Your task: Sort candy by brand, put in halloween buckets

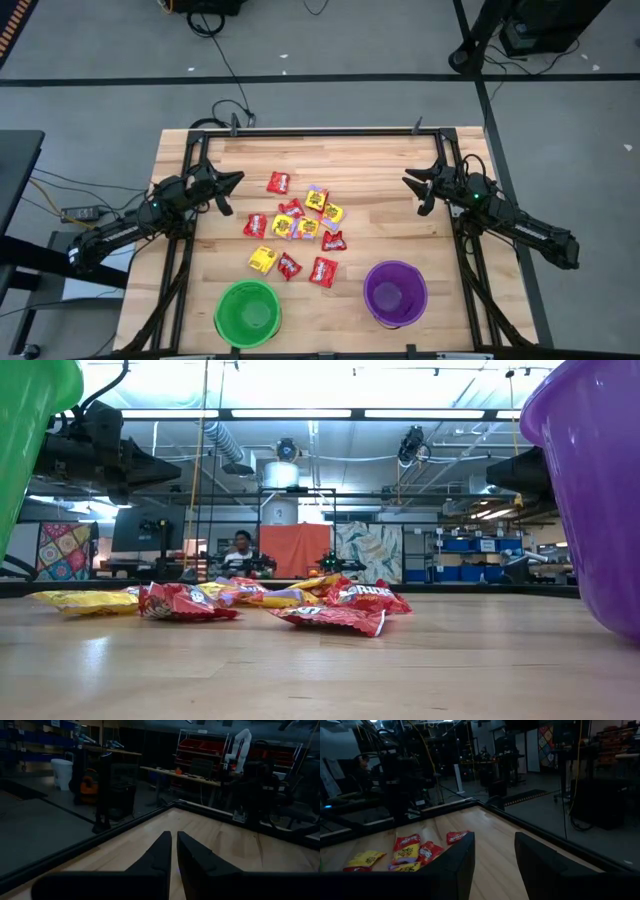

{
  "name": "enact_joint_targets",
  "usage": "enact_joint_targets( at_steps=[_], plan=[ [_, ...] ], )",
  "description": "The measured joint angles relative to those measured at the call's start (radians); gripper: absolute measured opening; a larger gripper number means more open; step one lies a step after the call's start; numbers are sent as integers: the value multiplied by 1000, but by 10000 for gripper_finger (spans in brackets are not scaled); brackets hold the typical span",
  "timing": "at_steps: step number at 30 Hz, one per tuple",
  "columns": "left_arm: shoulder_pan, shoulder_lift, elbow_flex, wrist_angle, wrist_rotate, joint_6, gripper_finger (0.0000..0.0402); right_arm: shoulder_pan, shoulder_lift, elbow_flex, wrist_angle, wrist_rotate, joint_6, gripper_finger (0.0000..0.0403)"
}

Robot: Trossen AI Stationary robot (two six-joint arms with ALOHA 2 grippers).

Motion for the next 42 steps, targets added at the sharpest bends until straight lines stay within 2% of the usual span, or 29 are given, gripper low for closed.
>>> enact_joint_targets(
  at_steps=[21, 37, 42],
  plan=[
    [0, 0, 0, 0, 0, 0, 35, 0, 0, 0, 3, 0, 0, 151],
    [0, 0, 0, 0, 0, 0, 35, 0, 0, 0, 145, 27, 29, 151],
    [0, 0, 0, 0, 0, 0, 35, 0, 0, 0, 158, -43, 59, 151]
  ],
)
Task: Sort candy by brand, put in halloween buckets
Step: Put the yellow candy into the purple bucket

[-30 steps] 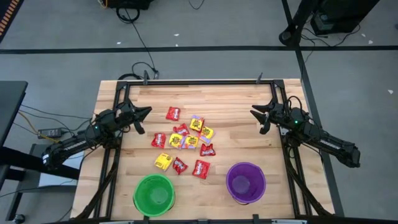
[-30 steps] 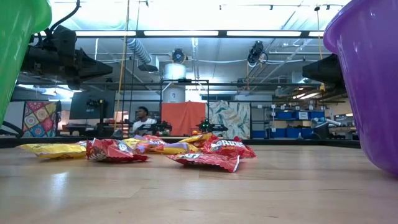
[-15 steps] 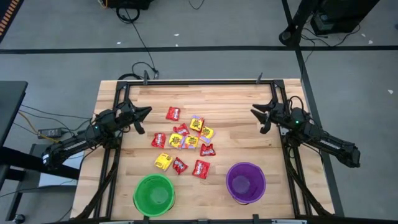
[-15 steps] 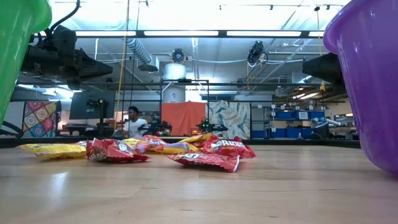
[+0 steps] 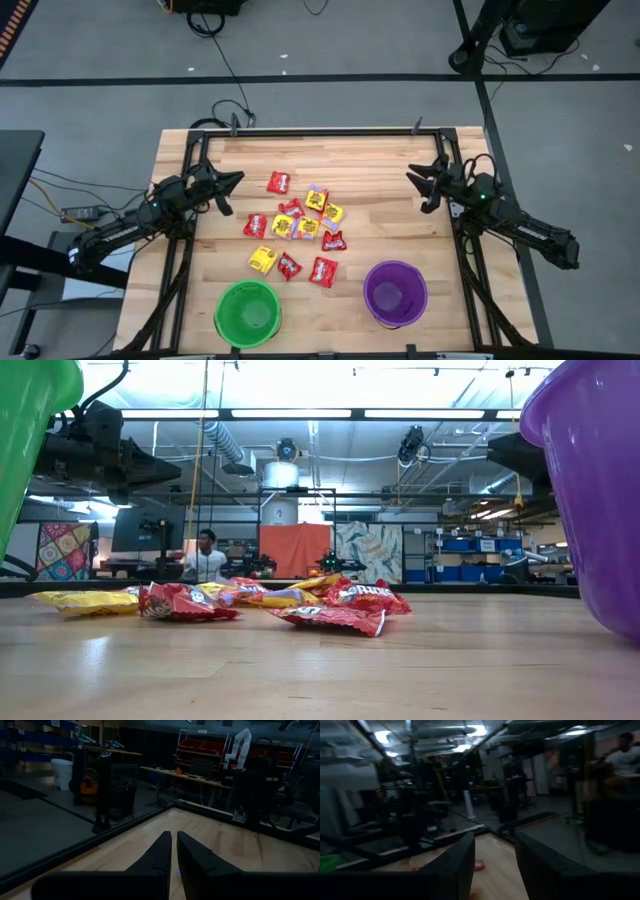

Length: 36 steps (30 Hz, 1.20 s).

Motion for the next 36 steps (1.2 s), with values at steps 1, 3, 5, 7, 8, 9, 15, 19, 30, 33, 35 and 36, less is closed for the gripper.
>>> enact_joint_targets(
  at_steps=[1, 3, 5, 7, 8, 9, 15, 19, 30, 33, 35, 36],
  plan=[
    [0, 0, 0, 0, 0, 0, 35, 0, 0, 0, 16, -21, 1, 151],
    [0, 0, 0, 0, 0, 0, 35, 8, 3, 0, 72, -50, -1, 151],
    [0, 0, 0, 0, 0, 0, 35, 22, 15, 0, 160, -56, -11, 151],
    [0, 0, 0, 0, 0, 0, 35, 41, 37, 0, 265, -55, -27, 151],
    [0, 0, 0, 0, 0, 0, 35, 52, 53, 0, 312, -55, -34, 151],
    [0, 0, 0, 0, 0, 0, 35, 62, 71, 0, 351, -53, -41, 151],
    [0, 0, 0, 2, 0, -1, 35, 126, 253, 38, 416, 31, -81, 151],
    [0, 0, 0, 72, 0, 0, 35, 177, 460, 146, 428, 36, -95, 151],
    [0, 0, 0, 130, -24, 0, 35, 254, 1135, 787, 147, 75, -302, 151],
    [0, 0, 0, 126, -29, 10, 35, 253, 1283, 924, 71, 103, -337, 151],
    [0, 0, 0, 115, -28, 25, 35, 253, 1359, 988, 68, 101, -340, 151],
    [0, 0, 0, 110, -30, 25, 35, 253, 1391, 1016, 68, 95, -340, 151]
  ],
)
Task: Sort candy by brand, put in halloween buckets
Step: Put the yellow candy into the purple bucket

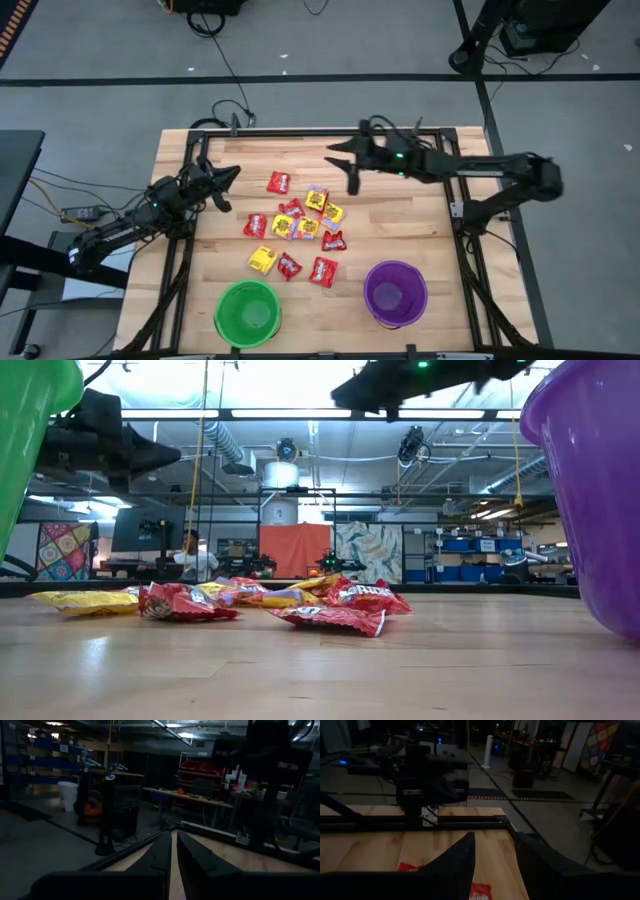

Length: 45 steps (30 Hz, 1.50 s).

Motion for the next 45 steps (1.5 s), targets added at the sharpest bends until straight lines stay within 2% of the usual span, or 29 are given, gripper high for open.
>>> enact_joint_targets(
  at_steps=[6, 12, 18, 21, 26, 28, 37, 45],
  plan=[
    [0, 0, 0, -21, -42, -21, 35, 0, 150, 140, 1, -28, 62, 151],
    [0, 0, 0, -117, -42, 30, 41, 0, 281, 244, -53, -174, 106, 151],
    [0, 0, 0, -157, -42, 140, 55, -5, 378, 358, -227, -262, 107, 151],
    [0, 0, 0, -154, -42, 203, 60, -5, 419, 401, -340, -228, 76, 151],
    [0, 0, 0, -154, -43, 230, 66, -5, 468, 405, -487, -18, 66, 151],
    [0, 0, 0, -154, -45, 230, 66, -6, 489, 405, -538, 23, 64, 151],
    [0, 0, 0, -152, -78, 230, 67, -4, 528, 405, -627, 22, 116, 151],
    [0, 2, 0, -153, -79, 230, 67, 35, 542, 404, -670, -37, 122, 151]
  ],
)
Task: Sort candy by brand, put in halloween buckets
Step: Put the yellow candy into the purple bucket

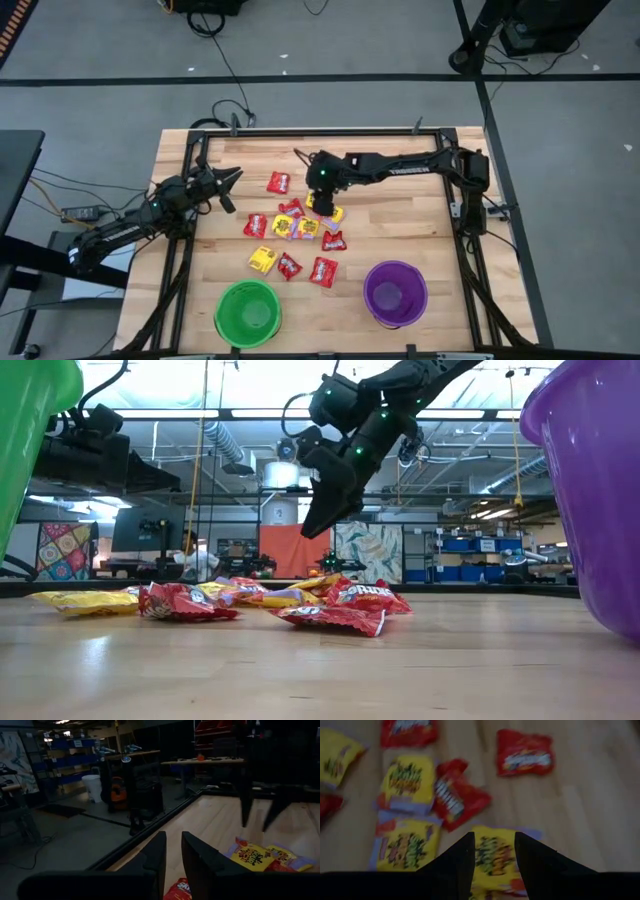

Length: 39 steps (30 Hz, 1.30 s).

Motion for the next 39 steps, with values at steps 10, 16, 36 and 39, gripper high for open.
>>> enact_joint_targets(
  at_steps=[10, 16, 36, 39],
  plan=[
    [0, 1, 0, 0, 0, 0, 67, 28, 13, -14, 26, 33, 25, 151],
    [0, 1, 0, 0, 1, -19, 67, 4, 70, -17, 30, 40, 1, 151],
    [0, 32, 0, 2, 8, -21, 67, -26, 137, -16, 45, 72, -19, 218],
    [0, 32, 0, 2, 9, -21, 67, -38, 137, -16, 51, 67, -18, 207]
  ],
)
